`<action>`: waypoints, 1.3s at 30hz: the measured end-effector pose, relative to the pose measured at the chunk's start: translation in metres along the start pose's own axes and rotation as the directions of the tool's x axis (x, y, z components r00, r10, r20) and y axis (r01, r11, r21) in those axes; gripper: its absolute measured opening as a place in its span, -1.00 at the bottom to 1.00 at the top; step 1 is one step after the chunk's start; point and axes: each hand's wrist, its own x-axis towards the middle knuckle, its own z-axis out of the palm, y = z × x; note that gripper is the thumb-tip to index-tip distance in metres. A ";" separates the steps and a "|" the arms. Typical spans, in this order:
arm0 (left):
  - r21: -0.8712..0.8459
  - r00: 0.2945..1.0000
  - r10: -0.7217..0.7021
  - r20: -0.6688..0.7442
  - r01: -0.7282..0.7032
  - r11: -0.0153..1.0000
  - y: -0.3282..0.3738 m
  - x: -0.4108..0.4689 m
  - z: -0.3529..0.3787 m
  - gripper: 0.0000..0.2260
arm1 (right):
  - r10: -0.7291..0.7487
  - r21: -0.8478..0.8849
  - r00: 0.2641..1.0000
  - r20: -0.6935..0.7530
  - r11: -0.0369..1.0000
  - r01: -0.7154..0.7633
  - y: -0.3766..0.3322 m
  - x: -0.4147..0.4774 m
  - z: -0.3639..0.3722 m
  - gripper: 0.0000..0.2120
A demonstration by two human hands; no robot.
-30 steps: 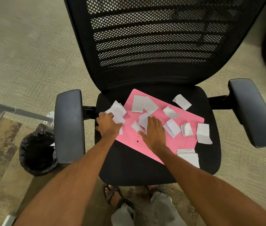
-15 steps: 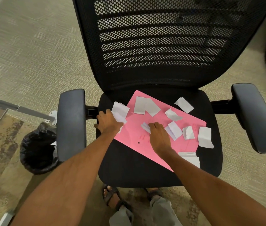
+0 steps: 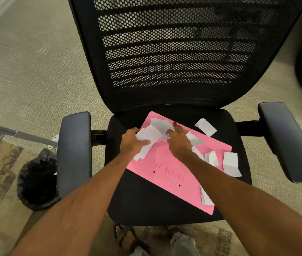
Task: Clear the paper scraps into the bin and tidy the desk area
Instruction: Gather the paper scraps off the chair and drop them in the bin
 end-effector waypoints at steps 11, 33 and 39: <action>0.193 0.993 0.009 0.116 -0.031 0.981 0.036 0.024 0.019 -0.42 | 0.013 0.027 0.996 -0.086 1.000 -0.011 0.001 0.001 0.014 -0.57; -0.322 0.984 -0.179 -0.020 0.163 0.933 -0.018 -0.012 0.006 -0.54 | -0.052 0.048 0.997 -0.058 0.997 0.055 -0.024 -0.015 0.005 -0.63; -0.514 0.949 -0.312 -0.049 0.244 0.823 -0.051 -0.064 0.001 -0.62 | -0.150 0.004 0.989 -0.013 0.989 0.150 -0.049 -0.040 0.021 -0.63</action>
